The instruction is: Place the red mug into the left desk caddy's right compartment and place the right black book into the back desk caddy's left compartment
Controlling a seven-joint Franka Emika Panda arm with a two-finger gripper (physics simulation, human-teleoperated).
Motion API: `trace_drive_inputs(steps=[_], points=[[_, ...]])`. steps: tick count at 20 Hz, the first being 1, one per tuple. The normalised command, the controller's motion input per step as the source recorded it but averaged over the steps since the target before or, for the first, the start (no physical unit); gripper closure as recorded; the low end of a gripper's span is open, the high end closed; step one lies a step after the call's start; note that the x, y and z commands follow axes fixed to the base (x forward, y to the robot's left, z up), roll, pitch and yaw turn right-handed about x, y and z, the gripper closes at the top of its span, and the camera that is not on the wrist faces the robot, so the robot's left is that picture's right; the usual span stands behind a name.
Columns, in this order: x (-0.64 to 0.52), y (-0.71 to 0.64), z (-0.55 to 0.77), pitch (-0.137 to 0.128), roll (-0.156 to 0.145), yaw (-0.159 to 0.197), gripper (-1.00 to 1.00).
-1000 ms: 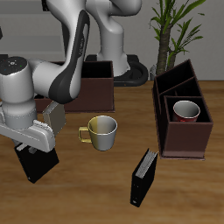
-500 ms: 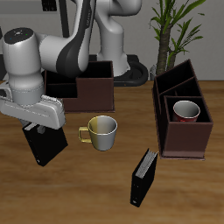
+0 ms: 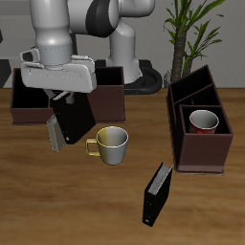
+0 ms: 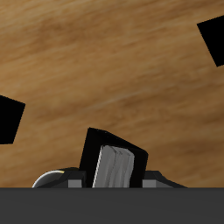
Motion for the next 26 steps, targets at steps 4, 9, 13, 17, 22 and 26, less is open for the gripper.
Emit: trace_drive_inputs(steps=[4,9,13,17,22,26], points=[[-0.78,0.35,0.56,-0.108,-0.009,0.080,1.00],[-0.72,0.20,0.27,-0.031,-0.052,0.063,1.00],[-0.79,0.24,0.18,-0.033,0.043,0.046,1.00],[-0.70,0.15,0.08,-0.041,0.013,0.043,1.00],[-0.49,-0.01,0.00,-0.039,-0.025,0.036,1.00],[-0.52,-0.03,-0.09,-0.004,0.018,0.078,1.00]])
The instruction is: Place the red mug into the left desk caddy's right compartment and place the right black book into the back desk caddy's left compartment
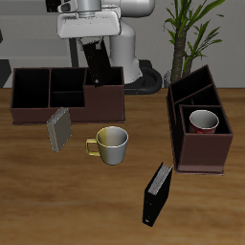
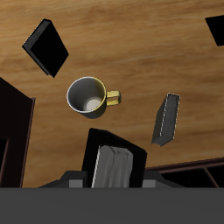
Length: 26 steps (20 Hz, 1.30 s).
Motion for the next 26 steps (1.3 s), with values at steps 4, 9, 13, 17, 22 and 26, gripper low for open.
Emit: trace_drive_inputs(steps=[4,9,13,17,22,26], points=[[-0.36,-0.27,-0.01,0.002,-0.111,0.065,1.00],[-0.29,-0.34,0.10,-0.011,-0.105,0.062,1.00],[-0.23,-0.34,0.10,-0.005,-0.036,0.079,1.00],[-0.23,-0.63,0.05,0.023,-0.072,0.066,1.00],[-0.10,-0.68,0.13,0.009,-0.093,0.020,1.00],[-0.08,-0.48,-0.07,0.032,-0.076,-0.024,1.00]])
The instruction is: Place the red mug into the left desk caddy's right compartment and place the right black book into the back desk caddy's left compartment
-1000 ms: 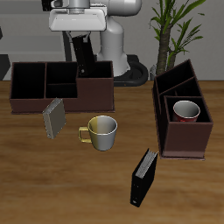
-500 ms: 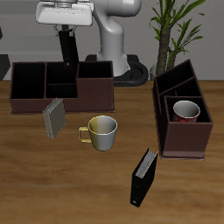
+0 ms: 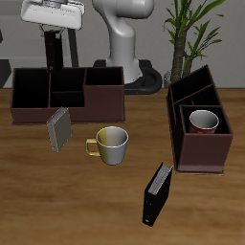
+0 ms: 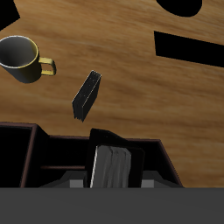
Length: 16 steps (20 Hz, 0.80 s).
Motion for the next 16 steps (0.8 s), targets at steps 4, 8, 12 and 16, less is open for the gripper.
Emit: trace_drive_inputs(steps=[4,8,12,16], points=[[-0.08,-0.53,-0.22,0.054,-0.079,-0.011,1.00],[-0.14,-0.35,-0.11,0.014,-0.042,0.030,1.00],[0.00,-0.27,-0.03,0.014,-0.020,-0.007,1.00],[0.03,-0.43,-0.06,0.007,-0.047,-0.026,1.00]])
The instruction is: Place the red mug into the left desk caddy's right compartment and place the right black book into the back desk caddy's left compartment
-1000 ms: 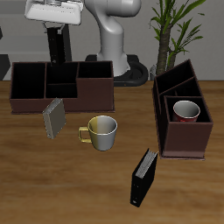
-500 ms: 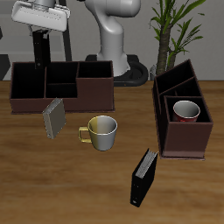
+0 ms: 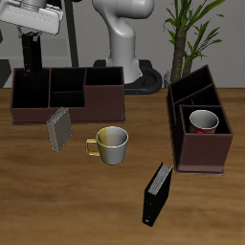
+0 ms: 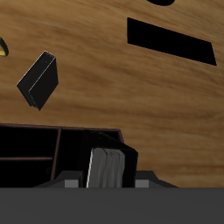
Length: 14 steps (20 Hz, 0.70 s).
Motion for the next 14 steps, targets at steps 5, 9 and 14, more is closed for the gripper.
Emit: trace_drive_inputs(steps=[5,9,14], points=[[0.00,-0.11,-0.24,0.049,-0.029,0.002,1.00],[0.02,0.03,-0.16,0.025,-0.005,-0.007,1.00],[-0.01,0.18,-0.29,0.057,0.026,0.005,1.00]])
